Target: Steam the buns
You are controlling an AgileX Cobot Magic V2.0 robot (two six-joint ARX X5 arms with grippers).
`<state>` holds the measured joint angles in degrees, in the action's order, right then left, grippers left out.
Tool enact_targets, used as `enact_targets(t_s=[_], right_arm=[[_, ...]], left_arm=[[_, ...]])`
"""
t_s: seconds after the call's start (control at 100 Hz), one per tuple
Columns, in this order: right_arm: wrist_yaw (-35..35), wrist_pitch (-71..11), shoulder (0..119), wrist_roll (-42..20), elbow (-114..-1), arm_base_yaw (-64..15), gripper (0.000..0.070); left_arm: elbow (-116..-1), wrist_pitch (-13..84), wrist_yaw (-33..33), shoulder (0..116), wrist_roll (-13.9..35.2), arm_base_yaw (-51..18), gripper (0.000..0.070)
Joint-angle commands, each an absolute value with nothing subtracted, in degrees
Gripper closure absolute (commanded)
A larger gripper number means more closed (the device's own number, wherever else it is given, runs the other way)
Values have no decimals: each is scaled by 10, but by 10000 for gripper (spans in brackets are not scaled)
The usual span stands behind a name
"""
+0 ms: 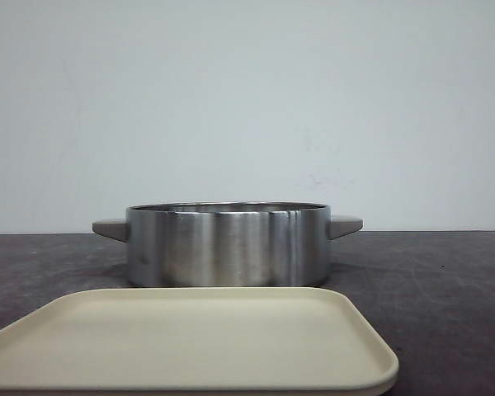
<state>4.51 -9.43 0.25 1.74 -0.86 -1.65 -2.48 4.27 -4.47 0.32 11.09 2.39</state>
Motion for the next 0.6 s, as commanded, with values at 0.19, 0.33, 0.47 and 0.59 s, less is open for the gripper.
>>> enact_targets(t_s=[0.19, 0.33, 0.47, 0.59], right_arm=[[45, -90, 2, 19, -7, -17, 693], [45, -90, 2, 19, -7, -17, 693], [45, -90, 2, 19, -7, -17, 693], [45, -90, 2, 19, -7, -17, 693]], left_arm=[[-8, 55, -40, 2, 98, 49, 700], [-8, 101, -40, 2, 66, 57, 700], [-8, 112, -10, 2, 51, 64, 700], [-8, 109, 46, 2, 44, 64, 700]])
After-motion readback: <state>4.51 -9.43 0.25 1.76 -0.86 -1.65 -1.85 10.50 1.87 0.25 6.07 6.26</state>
